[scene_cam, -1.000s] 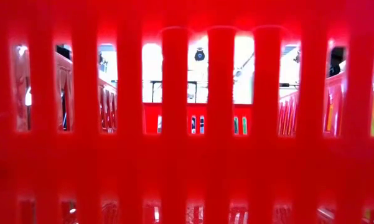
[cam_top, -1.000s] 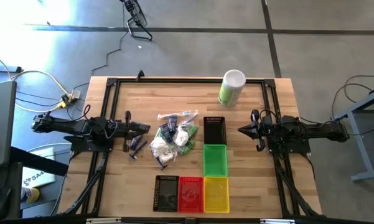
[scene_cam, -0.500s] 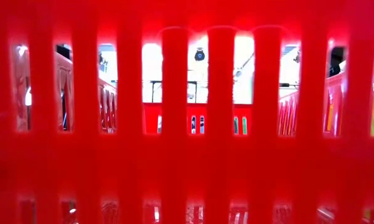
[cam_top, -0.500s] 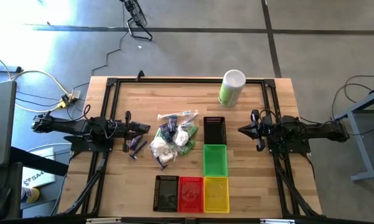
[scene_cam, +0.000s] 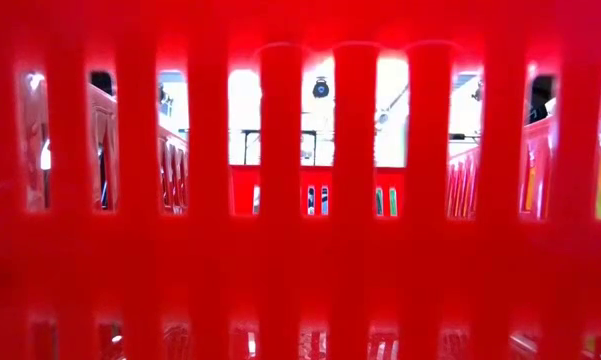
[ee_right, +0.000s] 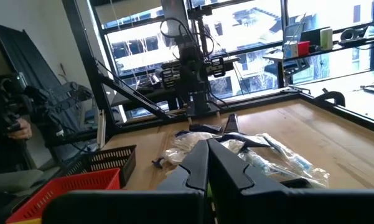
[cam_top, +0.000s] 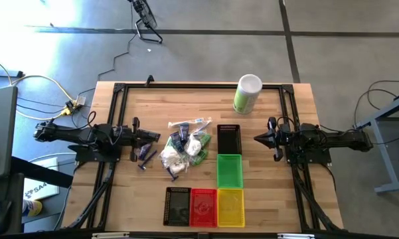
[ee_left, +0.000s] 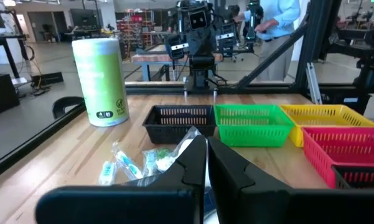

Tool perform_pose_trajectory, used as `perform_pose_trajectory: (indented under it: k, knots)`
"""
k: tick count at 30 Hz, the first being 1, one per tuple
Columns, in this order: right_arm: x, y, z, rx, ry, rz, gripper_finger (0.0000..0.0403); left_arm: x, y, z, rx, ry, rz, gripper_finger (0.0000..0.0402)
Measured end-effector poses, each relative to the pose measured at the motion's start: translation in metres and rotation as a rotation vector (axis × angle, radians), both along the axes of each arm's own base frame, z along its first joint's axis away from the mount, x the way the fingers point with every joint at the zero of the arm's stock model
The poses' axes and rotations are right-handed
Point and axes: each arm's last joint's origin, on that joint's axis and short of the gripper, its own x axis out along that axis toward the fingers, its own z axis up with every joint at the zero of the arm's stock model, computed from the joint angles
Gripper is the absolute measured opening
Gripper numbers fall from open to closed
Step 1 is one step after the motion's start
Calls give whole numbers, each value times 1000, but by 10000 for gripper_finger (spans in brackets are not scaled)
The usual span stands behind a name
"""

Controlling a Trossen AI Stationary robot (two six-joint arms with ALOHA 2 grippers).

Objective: Pick & Place Travel size toiletries
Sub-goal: Put the white cotton pack into the bottom black bin

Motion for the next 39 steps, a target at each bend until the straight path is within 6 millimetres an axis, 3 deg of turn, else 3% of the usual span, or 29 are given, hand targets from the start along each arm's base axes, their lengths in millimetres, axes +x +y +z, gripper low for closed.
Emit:
perform_pose_trajectory:
  k: [39]
  knots:
    - [0,0,0,-27,1,-2,2,1,0,-1,-17,11,2,12]
